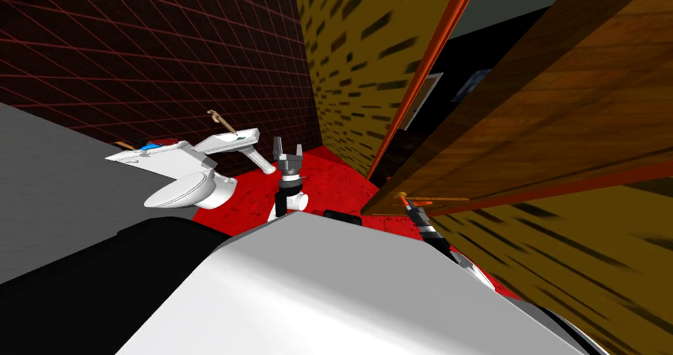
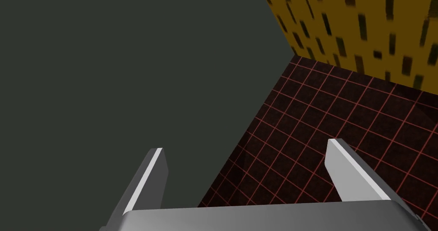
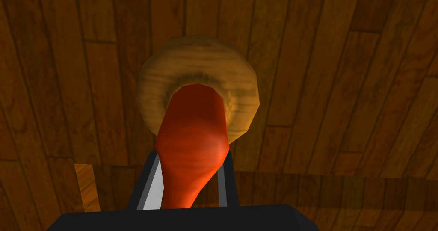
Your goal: Pull the door open
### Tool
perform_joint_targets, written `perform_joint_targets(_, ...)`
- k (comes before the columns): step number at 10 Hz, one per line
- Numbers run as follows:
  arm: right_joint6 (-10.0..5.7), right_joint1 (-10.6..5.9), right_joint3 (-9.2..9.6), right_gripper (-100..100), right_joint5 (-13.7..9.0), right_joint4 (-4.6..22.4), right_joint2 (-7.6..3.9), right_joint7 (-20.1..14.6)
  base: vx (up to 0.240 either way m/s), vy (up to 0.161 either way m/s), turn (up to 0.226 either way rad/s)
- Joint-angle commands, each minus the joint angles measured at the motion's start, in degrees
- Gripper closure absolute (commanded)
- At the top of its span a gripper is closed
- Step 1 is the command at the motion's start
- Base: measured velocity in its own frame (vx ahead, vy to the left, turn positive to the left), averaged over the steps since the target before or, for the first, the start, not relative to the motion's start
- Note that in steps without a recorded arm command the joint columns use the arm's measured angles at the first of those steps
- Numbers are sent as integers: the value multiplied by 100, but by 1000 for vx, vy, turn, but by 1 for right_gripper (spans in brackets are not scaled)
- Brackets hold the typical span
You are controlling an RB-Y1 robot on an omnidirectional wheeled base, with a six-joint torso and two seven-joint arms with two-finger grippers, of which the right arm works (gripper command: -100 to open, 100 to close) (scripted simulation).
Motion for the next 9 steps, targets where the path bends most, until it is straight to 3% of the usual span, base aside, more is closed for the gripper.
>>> perform_joint_targets(1,-29,76,-18,100,-4,-48,-26,1,-173,-84,140)
perform_joint_targets(6,-265,149,-62,100,-6,97,-90,-7,-198,-103,179)
perform_joint_targets(9,-233,215,-42,100,8,18,-54,-16,-84,-38,53)
